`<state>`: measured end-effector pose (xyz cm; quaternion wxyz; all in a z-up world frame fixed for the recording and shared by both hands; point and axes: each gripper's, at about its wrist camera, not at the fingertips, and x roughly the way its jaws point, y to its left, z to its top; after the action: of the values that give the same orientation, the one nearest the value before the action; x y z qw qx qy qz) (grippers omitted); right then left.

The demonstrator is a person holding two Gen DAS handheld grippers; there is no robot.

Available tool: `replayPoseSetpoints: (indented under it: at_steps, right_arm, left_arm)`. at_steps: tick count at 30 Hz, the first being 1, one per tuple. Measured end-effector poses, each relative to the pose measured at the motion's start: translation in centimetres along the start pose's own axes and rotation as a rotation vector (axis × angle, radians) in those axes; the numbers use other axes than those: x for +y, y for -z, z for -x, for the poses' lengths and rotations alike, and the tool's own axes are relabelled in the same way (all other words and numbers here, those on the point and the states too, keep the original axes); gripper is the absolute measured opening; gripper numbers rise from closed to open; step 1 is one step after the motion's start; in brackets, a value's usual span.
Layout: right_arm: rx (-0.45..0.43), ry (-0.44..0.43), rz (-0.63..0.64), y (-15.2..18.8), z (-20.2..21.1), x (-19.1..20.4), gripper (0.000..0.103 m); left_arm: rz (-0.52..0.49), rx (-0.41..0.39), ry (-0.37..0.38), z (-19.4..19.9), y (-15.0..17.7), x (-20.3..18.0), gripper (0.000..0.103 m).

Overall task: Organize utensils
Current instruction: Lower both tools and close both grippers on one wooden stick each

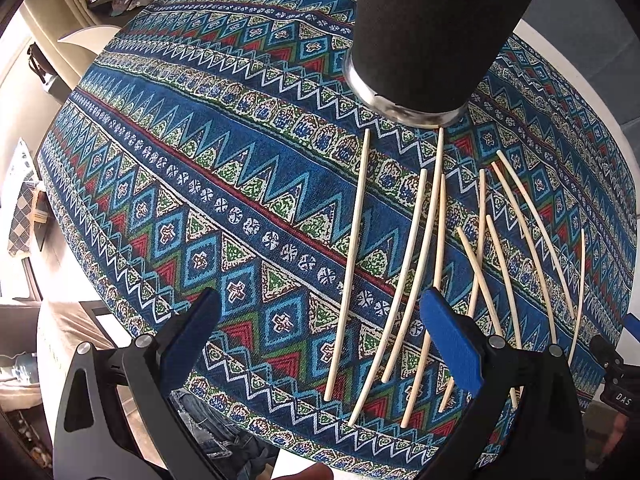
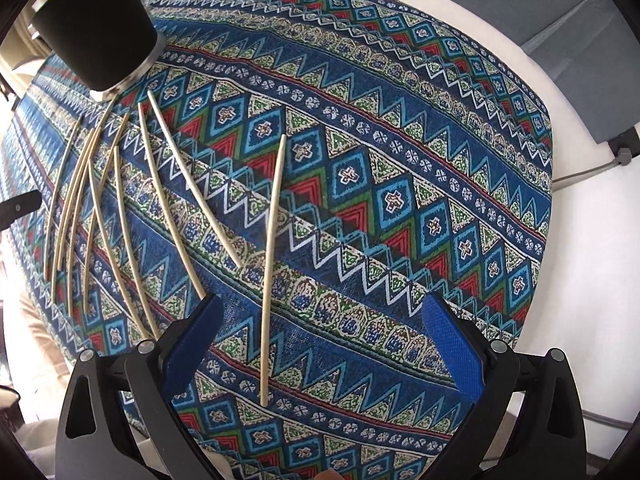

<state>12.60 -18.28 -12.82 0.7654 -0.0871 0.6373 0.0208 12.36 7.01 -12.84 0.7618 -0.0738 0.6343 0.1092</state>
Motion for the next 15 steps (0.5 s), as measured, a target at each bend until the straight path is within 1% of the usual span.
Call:
replayPoseSetpoints:
  at_steps: [2, 6, 8, 12, 15]
  right_arm:
    - [0.020, 0.005, -0.006, 0.2, -1.0, -0.2, 0.095]
    - [0.056, 0.001, -0.014, 0.5, -2.7, -0.5, 0.095]
    - [0.069, 0.006, -0.010, 0.7, -3.5, -0.5, 0.095]
    - [0.044, 0.003, -0.035, 1.0, -4.3, -0.6, 0.095]
    - [0.042, -0.012, -0.050, 1.1, -4.8, -1.0, 0.095]
  left_arm:
    - [0.004, 0.020, 0.011, -0.8, -0.3, 0.1, 0.097]
    - [-0.026, 0.022, -0.018, -1.8, -0.6, -0.2, 0.097]
    - [-0.034, 0.028, -0.018, -2.3, -0.8, -0.3, 0.097]
    - [-0.026, 0.046, -0.016, -3.5, -1.4, 0.0, 0.097]
    - [-0.023, 0.048, -0.012, -4.6, -1.6, 0.2, 0.099]
